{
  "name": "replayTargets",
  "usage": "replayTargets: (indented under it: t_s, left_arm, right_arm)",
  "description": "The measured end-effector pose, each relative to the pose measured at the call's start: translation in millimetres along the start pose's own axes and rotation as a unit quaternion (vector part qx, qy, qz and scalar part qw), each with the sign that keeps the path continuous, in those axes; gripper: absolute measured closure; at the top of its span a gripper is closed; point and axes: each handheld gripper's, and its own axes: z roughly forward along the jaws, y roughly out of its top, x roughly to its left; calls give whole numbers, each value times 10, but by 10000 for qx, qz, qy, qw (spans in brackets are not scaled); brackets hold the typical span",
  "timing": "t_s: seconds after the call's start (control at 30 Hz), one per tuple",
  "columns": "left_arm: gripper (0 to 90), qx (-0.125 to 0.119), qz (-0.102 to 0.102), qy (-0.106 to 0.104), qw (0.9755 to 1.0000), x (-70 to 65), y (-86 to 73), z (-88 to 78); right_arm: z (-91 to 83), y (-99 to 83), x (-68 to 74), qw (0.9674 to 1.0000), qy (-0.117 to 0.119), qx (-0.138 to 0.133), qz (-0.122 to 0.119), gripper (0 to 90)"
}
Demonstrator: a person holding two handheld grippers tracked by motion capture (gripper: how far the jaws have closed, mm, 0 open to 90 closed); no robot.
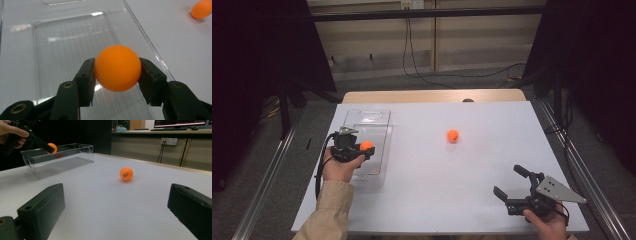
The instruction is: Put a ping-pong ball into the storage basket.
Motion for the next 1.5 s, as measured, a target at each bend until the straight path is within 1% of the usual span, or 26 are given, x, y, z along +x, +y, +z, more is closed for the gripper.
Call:
replayTargets:
  t_s: [0.03, 0.1, 0.3, 0.37, 0.43, 0.6, 0.63, 0.73, 0.77, 0.8, 0.83, 0.87, 0.9, 0.93, 1.07, 1.1, 1.13, 1.17, 1.2, 1.27, 1.33, 1.37, 1.4, 1.43, 1.47, 1.5]
  left_arm:
    - [500, -14, -9, 13, 10000, 4, -2, 2]
    - [423, -14, -7, 125, 9999, 17, -3, 3]
    - [391, -101, -83, 13, 9999, 15, 1, 1]
    - [375, -101, -69, -5, 9999, 10, 7, -4]
    - [364, -109, -68, -19, 9999, -2, 6, -7]
    - [327, -132, -39, -76, 9999, -35, 21, -39]
    - [319, -170, -82, -62, 9998, -58, 25, -46]
    - [292, -196, -23, -119, 9997, -88, 49, -69]
    - [282, -282, -117, -128, 9995, -118, 55, -63]
    - [278, -291, -122, -161, 9994, -135, 63, -70]
    - [274, -250, -19, -181, 9995, -133, 72, -89]
    - [262, -294, -41, -151, 9994, -158, 80, -95]
    - [252, -300, 9, -197, 9994, -168, 90, -107]
    - [249, -351, -28, -211, 9992, -189, 100, -113]
    - [187, -403, 20, -214, 9990, -251, 131, -129]
    - [176, -478, -59, -274, 9985, -279, 141, -124]
    - [168, -447, 21, -275, 9986, -289, 151, -130]
    - [158, -516, -52, -292, 9982, -312, 158, -122]
    - [149, -478, 18, -288, 9984, -321, 168, -131]
    - [136, -573, -64, -333, 9978, -360, 187, -122]
    - [127, -541, 21, -390, 9978, -366, 200, -129]
    - [122, -611, -45, -377, 9974, -389, 205, -122]
    - [113, -568, 5, -422, 9975, -395, 212, -125]
    - [105, -551, 61, -409, 9976, -403, 216, -126]
    - [101, -637, -32, -430, 9970, -426, 219, -115]
    - [96, -655, -20, -426, 9969, -441, 223, -112]
  right_arm:
    - [-2, -1, 0, 10000, 0, 10, 4, 6]
    - [1, -2, 0, 10000, 1, -7, 27, 6]
    - [0, -7, -3, 10000, -19, -21, 49, 6]
    - [-9, -9, -12, 10000, -28, -1, 15, 6]
    - [-14, -6, -9, 10000, -58, -21, 64, 6]
    - [-6, -4, -9, 10000, 1, -12, 22, 6]
    - [-3, -4, -9, 10000, 4, -11, 12, 6]
    - [4, -2, -1, 10000, 0, -8, 15, 6]
    - [6, -1, -3, 10000, 2, -10, 13, 6]
    - [7, -2, -8, 10000, 4, -10, -12, 6]
    - [10, -1, -10, 10000, 2, -18, -13, 6]
    - [12, 0, -10, 10000, -4, -19, -9, 6]
    - [13, 0, -11, 10000, 8, -26, -11, 6]
    - [14, 0, -10, 10000, 9, -27, -14, 6]
    - [9, -3, -6, 10000, -9, -4, 20, 6]
    - [6, -2, -8, 10000, -3, -6, 9, 6]
    - [0, -1, -8, 10000, 4, -2, 2, 6]
    - [-1, 0, -7, 10000, -5, -8, 16, 6]
    - [-2, 1, -6, 10000, -7, -3, 32, 6]
    - [6, 4, -7, 10000, -9, -20, 26, 6]
    - [18, 4, -4, 10000, 28, -17, 26, 6]
    - [23, 4, -5, 10000, 14, -12, 4, 6]
    - [31, 4, 0, 10000, 6, -23, 24, 6]
    - [31, 3, 0, 10000, 19, -10, 37, 6]
    - [34, 2, -2, 10000, 15, -15, 33, 6]
    - [35, 0, -4, 10000, 20, -7, 33, 6]
